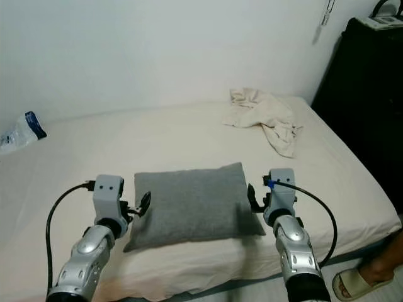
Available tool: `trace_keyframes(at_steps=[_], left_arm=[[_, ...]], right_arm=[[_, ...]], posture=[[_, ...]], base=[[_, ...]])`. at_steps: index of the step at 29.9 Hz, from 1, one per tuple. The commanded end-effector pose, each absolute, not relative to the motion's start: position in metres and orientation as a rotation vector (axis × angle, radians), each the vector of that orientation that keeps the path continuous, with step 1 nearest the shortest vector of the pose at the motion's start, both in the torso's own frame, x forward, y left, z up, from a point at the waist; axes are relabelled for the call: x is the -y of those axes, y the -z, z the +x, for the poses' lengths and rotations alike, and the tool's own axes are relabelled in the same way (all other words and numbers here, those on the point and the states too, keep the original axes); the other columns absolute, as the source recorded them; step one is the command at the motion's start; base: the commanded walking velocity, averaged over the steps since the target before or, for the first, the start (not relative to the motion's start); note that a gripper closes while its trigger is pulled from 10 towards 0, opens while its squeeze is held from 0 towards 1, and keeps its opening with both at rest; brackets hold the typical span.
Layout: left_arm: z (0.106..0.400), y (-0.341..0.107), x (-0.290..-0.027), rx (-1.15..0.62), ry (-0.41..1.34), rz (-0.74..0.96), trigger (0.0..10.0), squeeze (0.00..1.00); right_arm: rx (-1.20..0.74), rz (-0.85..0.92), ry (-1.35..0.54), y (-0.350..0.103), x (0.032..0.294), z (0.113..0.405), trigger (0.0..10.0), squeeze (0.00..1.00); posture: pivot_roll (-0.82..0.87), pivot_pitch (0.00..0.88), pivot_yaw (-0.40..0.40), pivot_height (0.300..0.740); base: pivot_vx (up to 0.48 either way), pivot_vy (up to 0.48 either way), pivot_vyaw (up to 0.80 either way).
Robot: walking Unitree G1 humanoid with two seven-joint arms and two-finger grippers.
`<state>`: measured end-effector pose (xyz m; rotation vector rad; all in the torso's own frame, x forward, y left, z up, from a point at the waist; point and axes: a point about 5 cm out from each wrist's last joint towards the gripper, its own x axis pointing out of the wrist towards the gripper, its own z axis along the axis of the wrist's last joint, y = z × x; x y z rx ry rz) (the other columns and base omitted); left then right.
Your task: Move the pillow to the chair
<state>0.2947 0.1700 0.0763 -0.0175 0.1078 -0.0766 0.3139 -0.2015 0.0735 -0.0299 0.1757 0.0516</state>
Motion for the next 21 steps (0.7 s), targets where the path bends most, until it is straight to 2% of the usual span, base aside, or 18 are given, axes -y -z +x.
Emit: trace_keyframes(at_steps=[1, 21], left_arm=[[0.2920, -0.0691, -0.1705, -0.130, 0.073, -0.035, 10.0, 0.00], [0.2925, -0.0714, -0.1636, -0.116, 0.110, -0.060, 10.0, 0.00]], right_arm=[[-0.186, -0.008, -0.053, -0.0688, 0.1999, 0.3136, 10.0, 0.00], [-0.126, 0.076, -0.056, -0.0755, 0.1957, 0.3180, 10.0, 0.00]], posture=[[-0.06, 0.095, 0.030, 0.626], [-0.06, 0.111, 0.037, 0.621]], base=[[0.000, 0.000, 0.00], [0.000, 0.000, 0.00]])
